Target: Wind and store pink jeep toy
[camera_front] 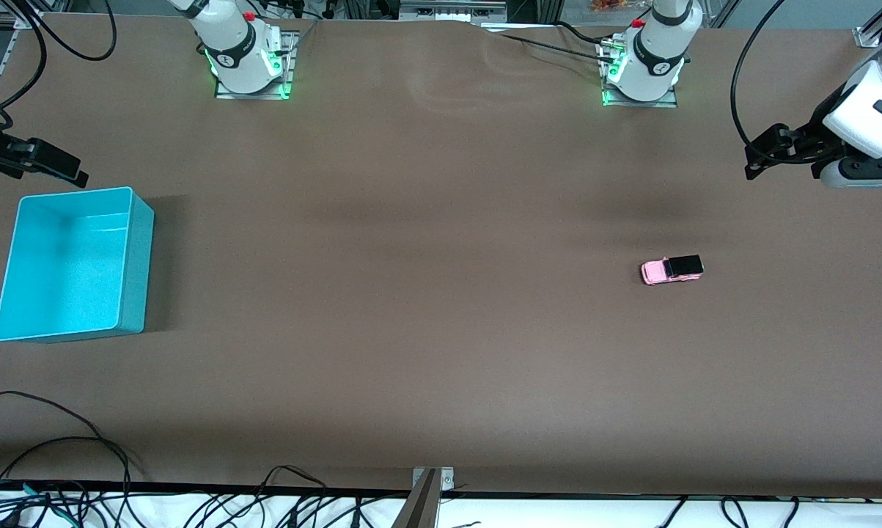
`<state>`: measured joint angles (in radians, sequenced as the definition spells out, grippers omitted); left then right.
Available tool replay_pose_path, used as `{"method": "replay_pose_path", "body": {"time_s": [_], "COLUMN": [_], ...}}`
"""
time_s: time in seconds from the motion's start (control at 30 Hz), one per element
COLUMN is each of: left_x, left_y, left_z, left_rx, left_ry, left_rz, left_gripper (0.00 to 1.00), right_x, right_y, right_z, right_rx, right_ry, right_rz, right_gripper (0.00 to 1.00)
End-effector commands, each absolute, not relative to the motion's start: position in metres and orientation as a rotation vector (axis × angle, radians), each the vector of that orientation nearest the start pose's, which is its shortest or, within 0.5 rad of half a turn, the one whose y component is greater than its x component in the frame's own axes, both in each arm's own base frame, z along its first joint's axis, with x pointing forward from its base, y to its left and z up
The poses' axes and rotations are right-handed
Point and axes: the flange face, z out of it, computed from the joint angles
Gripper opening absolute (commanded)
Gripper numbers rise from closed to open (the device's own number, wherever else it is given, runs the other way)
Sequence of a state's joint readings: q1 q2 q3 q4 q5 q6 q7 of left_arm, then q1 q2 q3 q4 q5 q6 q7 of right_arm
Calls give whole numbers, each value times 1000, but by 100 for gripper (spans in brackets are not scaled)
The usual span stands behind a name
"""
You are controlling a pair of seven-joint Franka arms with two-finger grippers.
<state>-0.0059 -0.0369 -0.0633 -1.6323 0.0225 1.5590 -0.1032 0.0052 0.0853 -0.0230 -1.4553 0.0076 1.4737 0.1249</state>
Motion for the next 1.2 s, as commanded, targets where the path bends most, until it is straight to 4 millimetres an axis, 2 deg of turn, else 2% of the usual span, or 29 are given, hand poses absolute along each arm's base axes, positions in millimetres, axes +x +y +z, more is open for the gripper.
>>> {"method": "replay_pose_path", "body": {"time_s": [0.0,0.13,0.53,0.73,0.97,1.17], "left_x": [547,547,547,548,548,548], "left_y": [-18,-16,-15,-13,-12,-13], "left_z": [620,620,620,631,632,632], "left_rx": [-3164,-3163,-3156,-3158,-3157,-3158], "left_ry": [-130,-131,-133,-137,-140,-140], "left_rz": [66,66,65,26,24,24], "left_gripper": [100,100,100,100,100,100], "right_x": [570,572,571,572,573,573], "right_y": [-6,-1,-5,-5,1,-4], "right_z": [626,626,624,624,621,622], "right_rx": [-3138,-3139,-3136,-3139,-3139,-3139], "right_ry": [219,205,214,217,210,219], "right_rz": [113,106,120,118,127,118], "right_gripper": [100,100,100,100,100,100]}}
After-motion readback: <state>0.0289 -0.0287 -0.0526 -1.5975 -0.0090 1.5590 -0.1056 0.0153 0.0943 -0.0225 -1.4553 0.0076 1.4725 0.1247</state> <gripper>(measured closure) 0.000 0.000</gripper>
